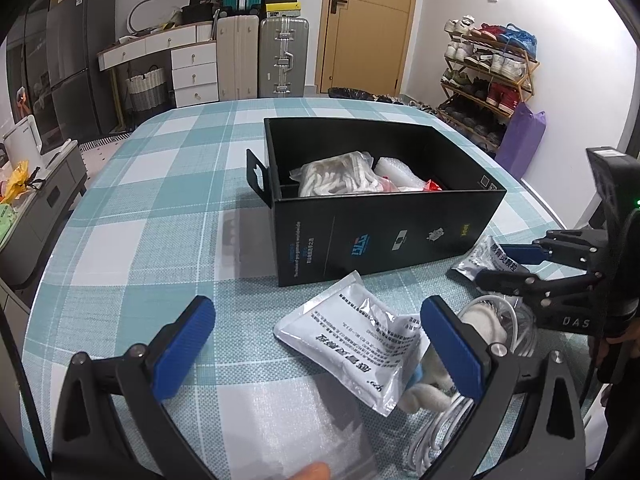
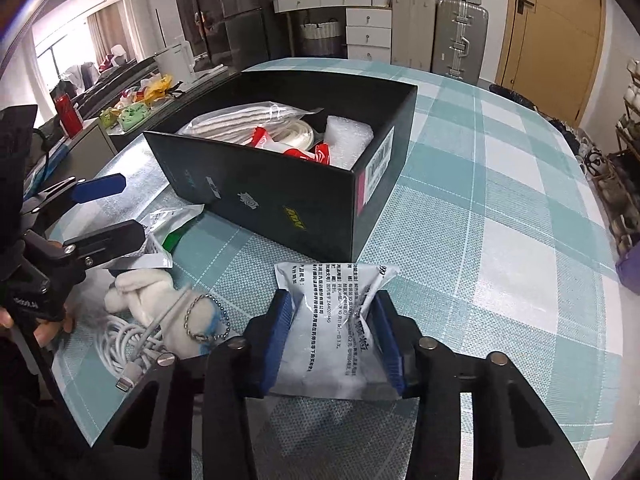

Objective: Organize soft objects
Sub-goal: 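Grasp the white instruction sachet with the right gripper, then grasp the white medicine sachet with the left gripper while the right holds its sachet, then carry both sachets over the black box and lower them inside, then open both grippers and withdraw them from the box, then move both grippers toward the white plush toy and coiled white cable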

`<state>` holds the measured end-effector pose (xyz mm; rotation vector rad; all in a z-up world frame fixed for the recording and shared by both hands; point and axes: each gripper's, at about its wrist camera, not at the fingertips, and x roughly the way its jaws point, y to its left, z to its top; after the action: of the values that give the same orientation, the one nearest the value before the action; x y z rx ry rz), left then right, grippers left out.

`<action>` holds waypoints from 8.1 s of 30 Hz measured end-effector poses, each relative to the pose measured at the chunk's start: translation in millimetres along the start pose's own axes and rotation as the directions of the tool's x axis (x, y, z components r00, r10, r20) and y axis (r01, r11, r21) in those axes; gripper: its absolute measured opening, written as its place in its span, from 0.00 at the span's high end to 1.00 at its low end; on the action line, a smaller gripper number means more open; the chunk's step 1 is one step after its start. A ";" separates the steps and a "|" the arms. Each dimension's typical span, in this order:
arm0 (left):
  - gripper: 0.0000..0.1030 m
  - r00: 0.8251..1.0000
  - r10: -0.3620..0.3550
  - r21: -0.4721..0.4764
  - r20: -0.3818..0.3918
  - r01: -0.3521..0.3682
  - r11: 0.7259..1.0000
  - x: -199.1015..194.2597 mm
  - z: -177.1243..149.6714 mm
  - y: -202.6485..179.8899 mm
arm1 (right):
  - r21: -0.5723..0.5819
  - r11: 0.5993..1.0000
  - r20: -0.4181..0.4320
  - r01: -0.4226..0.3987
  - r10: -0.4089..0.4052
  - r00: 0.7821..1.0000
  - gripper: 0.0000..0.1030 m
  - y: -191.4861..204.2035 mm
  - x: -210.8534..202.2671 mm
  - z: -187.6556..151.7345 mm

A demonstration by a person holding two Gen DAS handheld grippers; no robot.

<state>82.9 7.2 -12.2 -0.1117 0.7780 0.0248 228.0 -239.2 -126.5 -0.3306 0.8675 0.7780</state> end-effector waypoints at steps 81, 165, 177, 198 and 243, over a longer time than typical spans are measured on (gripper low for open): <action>0.58 0.998 0.025 -0.036 -0.051 -0.027 0.999 -12.6 -11.1 25.2 | -0.075 0.997 0.125 -0.002 0.012 0.992 0.64 7.5 -43.3 1.4; 0.58 0.991 -0.093 0.067 0.100 0.086 0.994 23.6 100.4 -19.3 | 0.019 1.000 0.272 -0.009 0.004 0.962 0.64 7.3 -19.0 93.0; 0.58 0.994 -0.087 0.084 0.070 0.081 0.993 39.2 100.5 -22.7 | 0.002 1.000 0.244 0.026 -0.026 0.969 0.64 6.9 -3.8 95.6; 0.12 0.991 -0.131 0.055 0.037 0.129 0.990 28.8 90.6 -14.7 | 0.049 0.996 0.300 0.071 -0.083 0.950 0.04 -5.4 -31.7 79.9; 0.00 0.999 -0.009 0.054 0.041 0.007 0.999 -27.4 -5.9 -15.1 | 0.105 0.993 0.146 0.049 -0.064 0.987 0.01 53.8 -56.9 -29.8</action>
<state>60.3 -8.0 4.2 -0.0632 0.7359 -0.0016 149.5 -245.9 -98.1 -0.2040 0.7507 0.6948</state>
